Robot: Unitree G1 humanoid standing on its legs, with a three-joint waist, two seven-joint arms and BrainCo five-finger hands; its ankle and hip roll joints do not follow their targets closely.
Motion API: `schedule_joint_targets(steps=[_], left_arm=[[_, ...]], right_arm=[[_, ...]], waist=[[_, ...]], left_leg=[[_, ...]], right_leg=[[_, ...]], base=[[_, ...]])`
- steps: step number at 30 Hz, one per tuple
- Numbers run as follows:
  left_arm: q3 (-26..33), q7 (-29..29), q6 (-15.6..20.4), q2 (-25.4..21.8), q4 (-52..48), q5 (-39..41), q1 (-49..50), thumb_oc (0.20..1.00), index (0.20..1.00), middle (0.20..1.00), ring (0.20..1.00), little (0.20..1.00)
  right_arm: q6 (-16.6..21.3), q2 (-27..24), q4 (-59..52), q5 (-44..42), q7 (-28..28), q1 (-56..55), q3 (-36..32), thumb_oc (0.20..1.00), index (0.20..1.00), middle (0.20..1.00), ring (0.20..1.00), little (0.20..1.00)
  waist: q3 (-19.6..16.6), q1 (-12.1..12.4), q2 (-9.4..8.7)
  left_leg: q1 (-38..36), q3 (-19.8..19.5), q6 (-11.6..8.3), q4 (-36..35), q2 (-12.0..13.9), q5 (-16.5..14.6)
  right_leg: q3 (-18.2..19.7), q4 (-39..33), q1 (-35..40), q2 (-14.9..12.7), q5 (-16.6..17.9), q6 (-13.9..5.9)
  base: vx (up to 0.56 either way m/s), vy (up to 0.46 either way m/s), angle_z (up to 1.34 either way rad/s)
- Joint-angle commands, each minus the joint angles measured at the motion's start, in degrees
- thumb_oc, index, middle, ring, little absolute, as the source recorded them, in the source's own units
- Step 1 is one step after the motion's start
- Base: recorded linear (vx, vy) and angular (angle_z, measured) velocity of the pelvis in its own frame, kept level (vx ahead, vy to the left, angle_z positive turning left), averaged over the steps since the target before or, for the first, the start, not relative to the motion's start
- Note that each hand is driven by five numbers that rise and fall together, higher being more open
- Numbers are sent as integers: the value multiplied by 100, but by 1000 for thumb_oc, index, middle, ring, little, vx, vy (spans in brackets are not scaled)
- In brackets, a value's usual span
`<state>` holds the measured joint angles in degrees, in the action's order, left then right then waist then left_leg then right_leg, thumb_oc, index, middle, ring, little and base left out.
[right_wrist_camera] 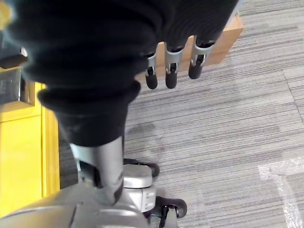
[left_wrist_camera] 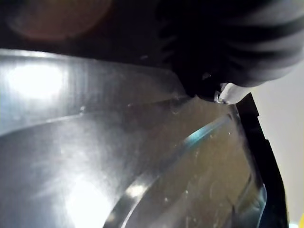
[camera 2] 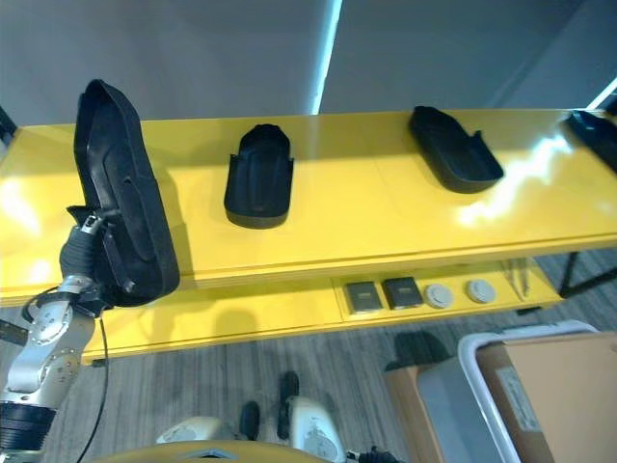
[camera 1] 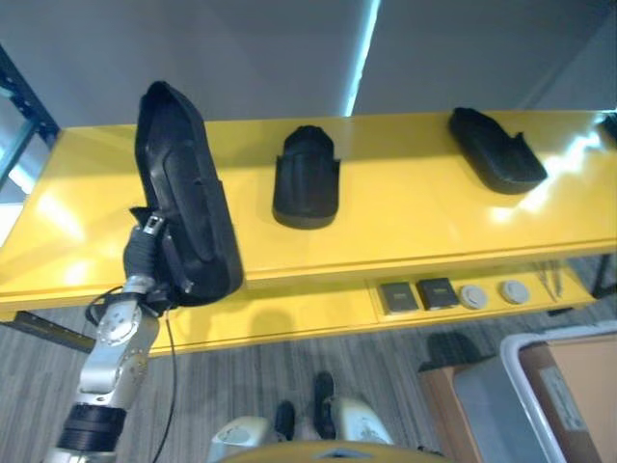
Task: Move parts from the plastic box to the shelf.
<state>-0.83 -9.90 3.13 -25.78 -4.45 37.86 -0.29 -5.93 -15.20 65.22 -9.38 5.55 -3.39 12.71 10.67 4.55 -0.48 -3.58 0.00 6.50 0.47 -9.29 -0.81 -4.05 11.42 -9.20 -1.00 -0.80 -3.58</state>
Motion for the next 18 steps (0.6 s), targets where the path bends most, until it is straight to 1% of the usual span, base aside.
schedule_joint_targets(steps=[1,5,7,8,9,10,11,12,13,14,15,16,17,18], left_arm=[[-1,-79,274,60,-509,-322,-469,200,200,200,200,200],[31,-166,285,50,-503,-352,-406,200,200,200,200,200],[67,-192,199,66,-480,-434,-404,200,200,200,200,200],[51,-210,178,76,-471,-456,-427,200,200,200,200,200],[8,-243,175,78,-430,-486,-467,200,200,200,200,200],[-40,-309,196,105,-361,-523,-525,200,200,200,200,200],[-59,-362,192,115,-326,-526,-568,200,200,200,200,200],[-46,-422,197,121,-307,-570,-590,200,200,200,200,200],[21,-486,196,86,-321,-671,-592,200,200,200,200,200],[64,-503,196,71,-325,-721,-588,200,200,200,200,200],[151,-493,183,34,-332,-830,-571,200,200,200,200,200],[178,-488,165,19,-336,-867,-568,200,200,200,200,200],[317,-476,6,-106,-285,-947,-603,200,200,200,200,200],[372,-501,-107,-189,-242,-1030,-636,200,200,200,200,200]], right_arm=[[-28,-197,154,-45,47,112,184,1000,1000,1000,1000,1000],[-145,-269,-12,146,-18,76,191,1000,1000,1000,1000,1000],[-172,-275,-54,282,-28,-8,150,1000,1000,1000,1000,1000],[-154,-283,-46,253,-11,-25,141,1000,1000,1000,1000,1000],[-116,-297,-12,166,24,-42,108,1000,1000,1000,1000,1000],[-92,-322,28,119,25,-23,82,1000,1000,1000,1000,1000],[-72,-344,64,118,2,3,67,1000,1000,1000,1000,1000],[-72,-374,88,143,-34,34,55,1000,1000,1000,1000,1000],[-39,-422,116,164,-67,43,23,1000,1000,1000,1000,1000],[-21,-446,120,150,-73,36,0,1000,1000,1000,1000,1000],[-19,-512,109,99,-85,19,-38,1000,1000,1000,1000,1000],[-26,-531,97,83,-85,8,-46,1000,1000,1000,1000,1000],[-66,-579,67,91,-79,-20,-114,1000,1000,1000,1000,1000],[-101,-584,71,120,-93,-4,-141,1000,1000,1000,1000,1000]], waist=[[-355,-100,-81],[-357,-118,-108],[-321,-174,-139],[-306,-194,-143],[-280,-235,-139],[-259,-265,-124],[-246,-277,-105],[-236,-286,-76],[-234,-300,-21],[-230,-315,7],[-224,-337,67],[-218,-345,84],[-219,-384,155],[-226,-401,210]], left_leg=[[225,-199,-405,-12,453,12],[300,-32,-463,101,558,-14],[432,321,-562,453,643,-115],[471,430,-605,510,725,-95],[548,596,-700,572,919,-28],[601,655,-791,543,1114,91],[614,651,-844,488,1226,173],[625,635,-930,382,1406,317],[638,612,-1067,244,1727,629],[625,599,-1119,168,1864,765],[617,574,-1204,86,2094,988],[632,559,-1224,95,2144,1047],[551,549,-1195,124,2144,831],[440,623,-1190,51,2104,674]], right_leg=[[-26,-1025,784,8,495,-208],[-59,-1099,902,56,417,-155],[-207,-1176,998,18,402,-135],[-269,-1168,1002,-7,398,-132],[-387,-1135,995,-57,375,-122],[-440,-1103,985,-97,352,-116],[-472,-1086,979,-124,331,-112],[-480,-1079,988,-155,306,-108],[-483,-1077,1008,-210,257,-101],[-490,-1073,1021,-241,232,-99],[-505,-1035,1034,-316,186,-96],[-509,-1015,1038,-338,170,-93],[-498,-885,982,-556,139,-152],[-529,-774,910,-696,148,-220]], base=[[103,-150,0],[55,-83,4],[36,-53,1],[-26,29,6],[-54,74,20],[-53,122,40],[-28,168,74],[-20,275,74],[-18,304,52],[-14,388,18],[7,286,3],[30,450,0],[36,433,-1],[38,464,0]])
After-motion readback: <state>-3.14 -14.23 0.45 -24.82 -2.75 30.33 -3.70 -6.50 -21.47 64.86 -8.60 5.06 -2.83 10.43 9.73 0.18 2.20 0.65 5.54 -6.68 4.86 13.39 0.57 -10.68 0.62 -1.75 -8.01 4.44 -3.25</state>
